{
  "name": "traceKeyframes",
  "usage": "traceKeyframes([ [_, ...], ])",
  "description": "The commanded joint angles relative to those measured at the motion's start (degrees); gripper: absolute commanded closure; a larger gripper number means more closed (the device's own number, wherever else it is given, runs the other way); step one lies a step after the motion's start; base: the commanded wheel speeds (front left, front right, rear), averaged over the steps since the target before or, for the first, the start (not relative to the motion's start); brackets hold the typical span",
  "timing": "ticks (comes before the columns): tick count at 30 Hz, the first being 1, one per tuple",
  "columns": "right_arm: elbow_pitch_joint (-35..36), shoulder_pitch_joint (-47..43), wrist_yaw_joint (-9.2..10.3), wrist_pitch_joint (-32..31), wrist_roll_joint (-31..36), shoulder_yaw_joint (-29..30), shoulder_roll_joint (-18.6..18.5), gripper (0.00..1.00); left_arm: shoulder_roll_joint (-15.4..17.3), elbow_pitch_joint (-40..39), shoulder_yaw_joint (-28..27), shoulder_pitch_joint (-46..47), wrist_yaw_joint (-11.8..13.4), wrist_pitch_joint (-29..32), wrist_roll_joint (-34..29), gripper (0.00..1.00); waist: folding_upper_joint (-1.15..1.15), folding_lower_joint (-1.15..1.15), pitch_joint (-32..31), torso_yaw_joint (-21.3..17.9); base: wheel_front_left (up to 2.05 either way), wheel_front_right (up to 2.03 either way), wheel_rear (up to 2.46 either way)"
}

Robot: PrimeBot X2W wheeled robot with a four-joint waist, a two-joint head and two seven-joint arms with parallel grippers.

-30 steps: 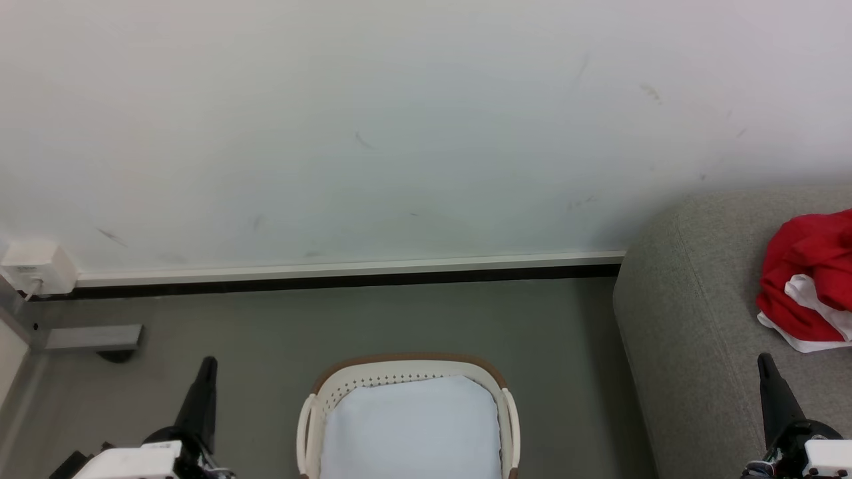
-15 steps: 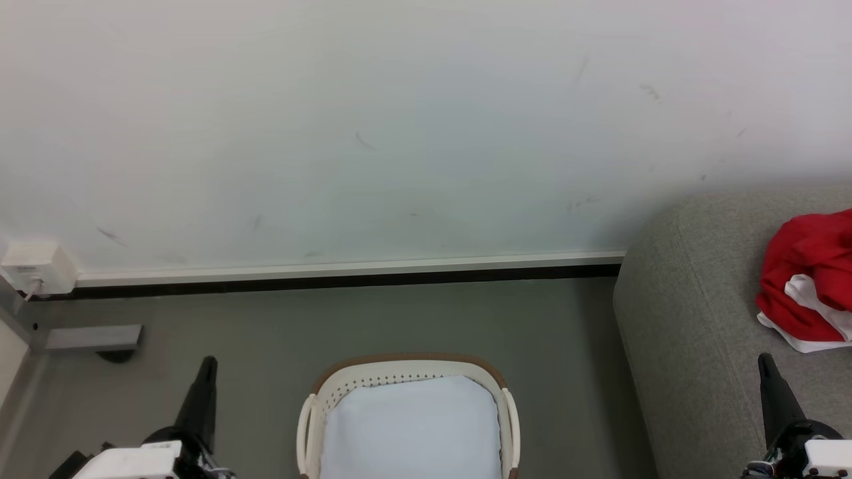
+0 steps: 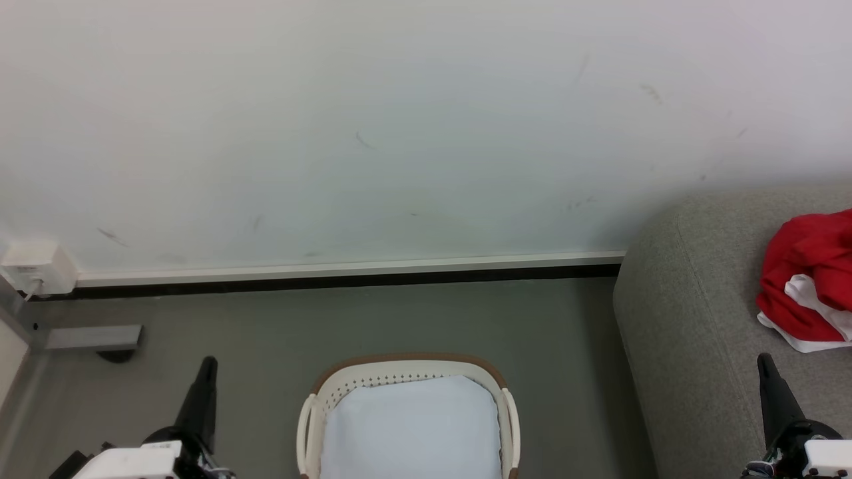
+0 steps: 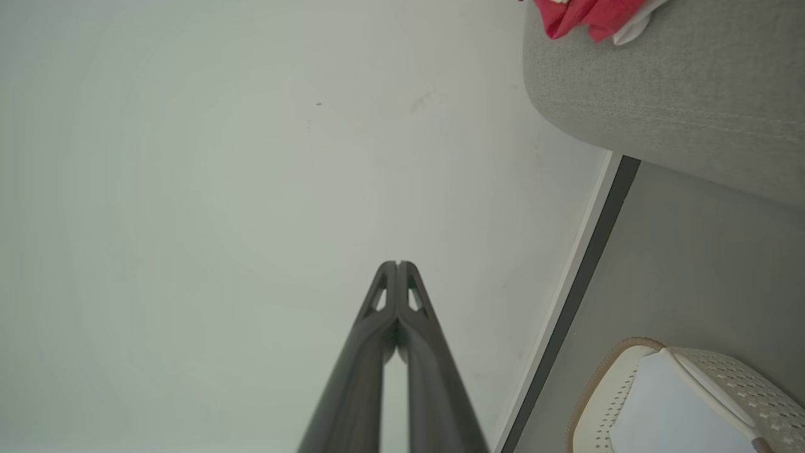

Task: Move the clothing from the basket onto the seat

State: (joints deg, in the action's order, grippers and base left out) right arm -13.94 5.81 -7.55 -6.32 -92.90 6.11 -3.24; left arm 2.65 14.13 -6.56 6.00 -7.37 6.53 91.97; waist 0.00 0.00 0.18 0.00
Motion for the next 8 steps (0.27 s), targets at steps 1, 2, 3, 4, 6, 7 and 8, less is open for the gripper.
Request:
traceKeyframes([
  [1,-0.14,0.7,0.12,-0.03,0.33,0.26,0.11,1.0,0.42,-0.19,0.04,0.47,-0.24,0.24,0.81,1.0,0.0,0.0,0.0,0.0,0.0,0.0,0.0],
  [2,-0.14,0.7,0.12,-0.04,0.33,0.26,0.12,1.0,0.42,-0.19,0.04,0.47,-0.24,0.24,0.81,1.0,0.0,0.0,0.0,0.0,0.0,0.0,0.0],
  [3,-0.14,0.7,0.12,-0.04,0.33,0.26,0.12,1.0,0.42,-0.19,0.04,0.47,-0.24,0.24,0.81,1.0,0.0,0.0,0.0,0.0,0.0,0.0,0.0],
  [4,-0.14,0.7,0.12,-0.05,0.34,0.27,0.12,1.0,0.42,-0.19,0.04,0.47,-0.24,0.24,0.81,1.0,0.0,0.0,0.0,0.0,0.0,0.0,0.0],
  [6,-0.14,0.7,0.12,-0.07,0.36,0.28,0.13,1.0,0.42,-0.19,0.04,0.47,-0.24,0.24,0.81,1.0,0.0,0.0,0.0,0.0,0.0,0.0,0.0],
  [7,-0.14,0.7,0.12,-0.07,0.37,0.29,0.14,1.0,0.42,-0.19,0.04,0.47,-0.24,0.23,0.81,1.0,0.0,0.0,0.0,0.0,0.0,0.0,0.0],
  [8,-0.14,0.7,0.12,-0.07,0.38,0.3,0.14,1.0,0.42,-0.19,0.04,0.47,-0.24,0.23,0.81,1.0,0.0,0.0,0.0,0.0,0.0,0.0,0.0],
])
